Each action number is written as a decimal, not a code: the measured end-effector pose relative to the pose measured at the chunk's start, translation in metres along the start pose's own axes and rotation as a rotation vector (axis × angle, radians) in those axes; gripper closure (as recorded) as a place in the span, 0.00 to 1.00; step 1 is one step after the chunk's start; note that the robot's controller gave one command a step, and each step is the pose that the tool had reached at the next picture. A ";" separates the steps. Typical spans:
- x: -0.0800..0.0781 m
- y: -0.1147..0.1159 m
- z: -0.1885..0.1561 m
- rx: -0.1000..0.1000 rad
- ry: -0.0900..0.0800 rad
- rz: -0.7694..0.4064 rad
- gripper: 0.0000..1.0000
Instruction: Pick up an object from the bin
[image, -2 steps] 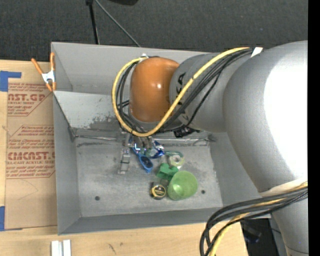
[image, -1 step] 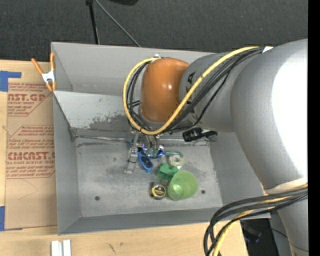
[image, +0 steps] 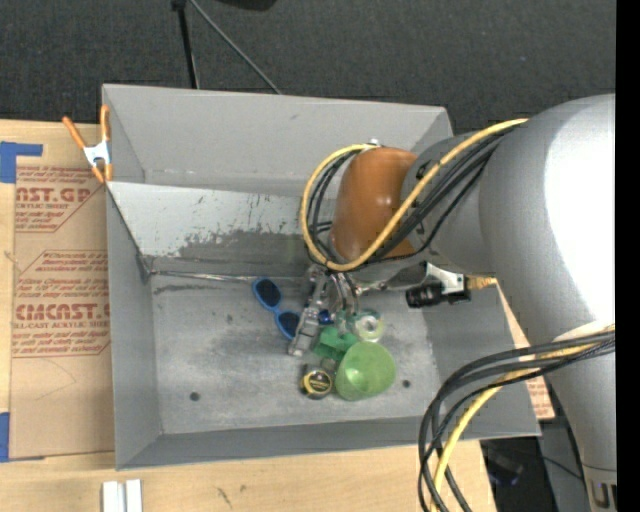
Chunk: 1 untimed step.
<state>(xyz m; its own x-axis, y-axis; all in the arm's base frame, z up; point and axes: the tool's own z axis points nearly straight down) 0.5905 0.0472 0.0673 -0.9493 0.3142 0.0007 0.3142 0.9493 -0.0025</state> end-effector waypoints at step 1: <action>0.000 0.001 0.000 -0.002 -0.001 -0.001 0.00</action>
Offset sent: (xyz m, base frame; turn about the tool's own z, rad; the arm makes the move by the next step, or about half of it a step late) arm 0.0000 0.0000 0.0000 0.0000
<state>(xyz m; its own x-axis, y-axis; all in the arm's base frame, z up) 0.5910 0.0483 0.0675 -0.9497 0.3131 -0.0007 0.3131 0.9497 -0.0008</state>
